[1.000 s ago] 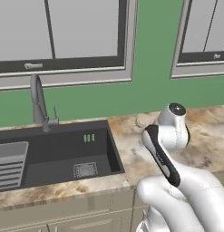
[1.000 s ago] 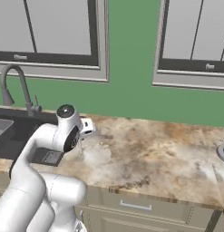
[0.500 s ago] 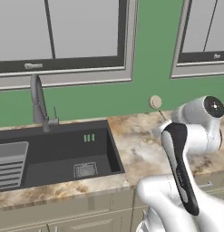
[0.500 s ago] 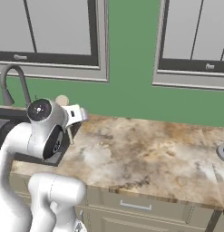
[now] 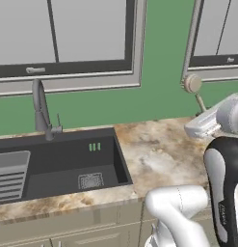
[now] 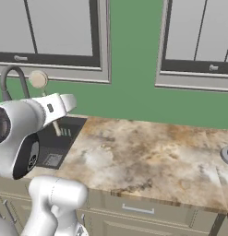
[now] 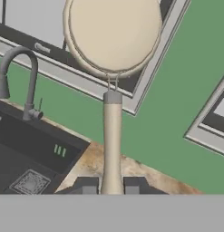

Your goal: Grab the spray bottle from the cabinet, then place it next to the cutting board for sanitizing. Then grab the dish brush from the countertop next to the sink and place it next to the cutting board.

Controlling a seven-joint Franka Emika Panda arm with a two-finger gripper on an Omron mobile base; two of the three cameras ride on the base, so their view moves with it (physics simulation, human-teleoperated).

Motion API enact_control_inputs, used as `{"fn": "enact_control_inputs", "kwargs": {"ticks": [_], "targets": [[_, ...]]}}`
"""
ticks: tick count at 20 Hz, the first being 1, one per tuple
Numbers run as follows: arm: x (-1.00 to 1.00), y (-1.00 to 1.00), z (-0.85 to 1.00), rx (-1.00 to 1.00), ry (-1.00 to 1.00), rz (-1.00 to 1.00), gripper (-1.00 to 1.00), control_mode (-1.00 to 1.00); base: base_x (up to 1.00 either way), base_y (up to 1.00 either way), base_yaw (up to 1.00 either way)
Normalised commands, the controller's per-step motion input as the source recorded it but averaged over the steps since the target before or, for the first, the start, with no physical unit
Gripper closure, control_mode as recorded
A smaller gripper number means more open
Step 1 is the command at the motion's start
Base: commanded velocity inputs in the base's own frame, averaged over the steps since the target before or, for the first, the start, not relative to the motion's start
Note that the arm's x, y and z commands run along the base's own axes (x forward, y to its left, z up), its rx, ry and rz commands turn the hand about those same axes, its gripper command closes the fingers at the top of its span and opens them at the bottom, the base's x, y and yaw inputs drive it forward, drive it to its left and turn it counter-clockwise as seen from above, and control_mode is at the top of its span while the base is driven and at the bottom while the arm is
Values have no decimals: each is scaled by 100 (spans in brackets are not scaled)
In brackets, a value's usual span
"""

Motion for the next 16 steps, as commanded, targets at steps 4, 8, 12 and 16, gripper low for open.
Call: {"fn": "enact_control_inputs", "kwargs": {"ticks": [4, 8, 12, 16], "targets": [[-99, 1, 19, 10, -27, 0, 100, -100, 0, 0, 0], [0, 0, 0, 0, 0, 0, 100, 100, -100, 5, 0], [0, 0, 0, 0, 0, 0, 100, 100, -100, 56, 0], [0, 0, 0, 0, 0, 0, 100, 100, -90, 100, -7]]}}
